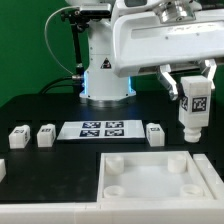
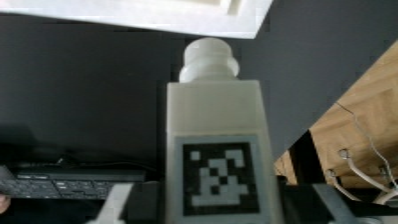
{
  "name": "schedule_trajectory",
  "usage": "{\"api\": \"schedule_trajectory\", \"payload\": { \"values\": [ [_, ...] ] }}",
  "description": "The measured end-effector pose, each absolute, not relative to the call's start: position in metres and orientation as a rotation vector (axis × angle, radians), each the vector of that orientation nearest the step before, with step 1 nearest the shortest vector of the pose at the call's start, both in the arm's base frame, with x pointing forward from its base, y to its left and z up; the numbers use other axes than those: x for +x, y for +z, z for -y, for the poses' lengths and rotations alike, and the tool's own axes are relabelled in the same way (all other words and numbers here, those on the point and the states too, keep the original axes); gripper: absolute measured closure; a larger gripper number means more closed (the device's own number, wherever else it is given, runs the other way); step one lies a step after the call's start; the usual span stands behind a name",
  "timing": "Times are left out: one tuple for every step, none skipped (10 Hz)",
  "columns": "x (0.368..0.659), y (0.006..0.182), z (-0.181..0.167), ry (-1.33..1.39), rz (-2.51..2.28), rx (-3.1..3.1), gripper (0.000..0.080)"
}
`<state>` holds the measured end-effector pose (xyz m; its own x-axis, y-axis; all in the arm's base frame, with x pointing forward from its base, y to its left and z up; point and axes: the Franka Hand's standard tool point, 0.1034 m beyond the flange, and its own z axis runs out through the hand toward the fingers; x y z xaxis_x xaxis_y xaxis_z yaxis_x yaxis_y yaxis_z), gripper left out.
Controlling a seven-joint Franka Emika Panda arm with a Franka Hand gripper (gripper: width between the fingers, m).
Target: Assemble one leg
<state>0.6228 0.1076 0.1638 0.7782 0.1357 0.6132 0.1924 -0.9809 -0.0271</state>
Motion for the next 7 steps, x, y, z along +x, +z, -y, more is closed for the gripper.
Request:
{"api": "schedule_trajectory", "payload": {
  "values": [
    [0.622,0.162,-0.107,-0.975,0.254,-2.88,0.0508],
    [0.622,0.162,-0.107,-0.976,0.253,-2.88,0.0508],
    [0.622,0.161,-0.107,-0.974,0.252,-2.881,0.0508],
    [0.621,0.159,-0.108,-0.977,0.253,-2.879,0.0508],
    [0.616,0.149,-0.114,-1.001,0.261,-2.866,0.0508],
    [0.619,0.138,-0.112,-0.984,0.27,-2.874,0.0508],
    [0.627,0.137,-0.114,-0.99,0.256,-2.87,0.0508]
  ]
}}
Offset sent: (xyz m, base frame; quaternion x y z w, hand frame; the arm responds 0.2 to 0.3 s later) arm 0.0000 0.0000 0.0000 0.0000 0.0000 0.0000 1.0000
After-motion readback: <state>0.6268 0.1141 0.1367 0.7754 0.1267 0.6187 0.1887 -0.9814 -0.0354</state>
